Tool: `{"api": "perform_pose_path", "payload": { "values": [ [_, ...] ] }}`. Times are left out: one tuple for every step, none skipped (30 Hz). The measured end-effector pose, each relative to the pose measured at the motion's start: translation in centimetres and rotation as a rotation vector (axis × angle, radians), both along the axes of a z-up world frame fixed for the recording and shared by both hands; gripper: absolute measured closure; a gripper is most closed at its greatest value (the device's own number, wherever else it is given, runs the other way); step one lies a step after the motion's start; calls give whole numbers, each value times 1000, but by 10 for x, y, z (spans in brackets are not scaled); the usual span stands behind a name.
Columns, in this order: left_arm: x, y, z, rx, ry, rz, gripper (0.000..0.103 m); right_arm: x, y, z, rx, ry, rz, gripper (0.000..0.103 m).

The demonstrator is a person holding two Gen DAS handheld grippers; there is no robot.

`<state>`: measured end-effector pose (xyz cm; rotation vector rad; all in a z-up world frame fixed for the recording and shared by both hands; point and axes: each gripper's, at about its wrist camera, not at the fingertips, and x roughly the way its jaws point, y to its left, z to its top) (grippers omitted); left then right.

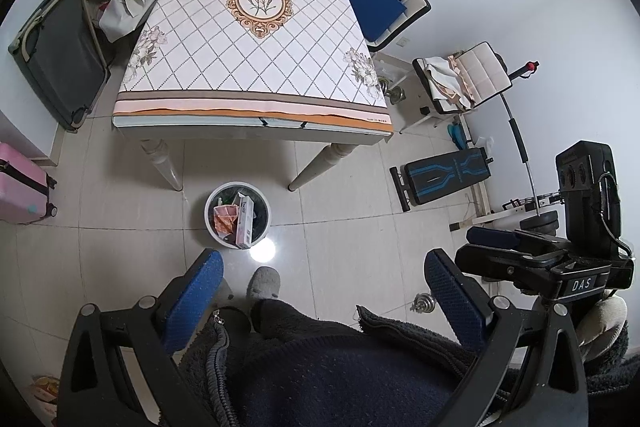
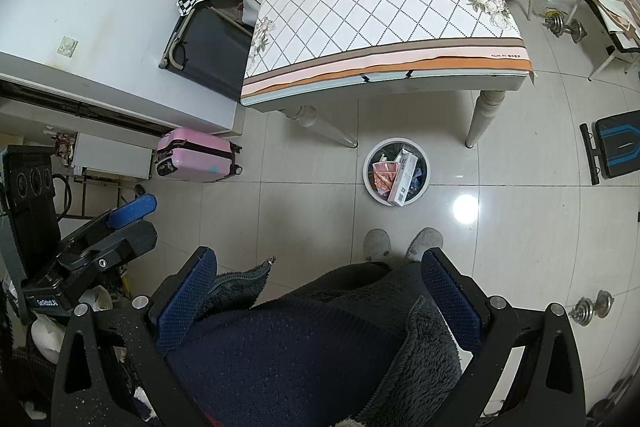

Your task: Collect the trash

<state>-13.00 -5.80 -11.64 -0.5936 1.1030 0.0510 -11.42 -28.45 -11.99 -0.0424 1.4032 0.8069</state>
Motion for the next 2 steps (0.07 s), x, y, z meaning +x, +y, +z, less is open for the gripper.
{"api": "perform_pose_path", "payload": {
  "values": [
    [1,-1,0,2,-1,3,0,0,0,0,1,1,0,0],
    [3,-3,0,3,-2,6,0,1,-1,0,1,1,1,0]
  ]
}}
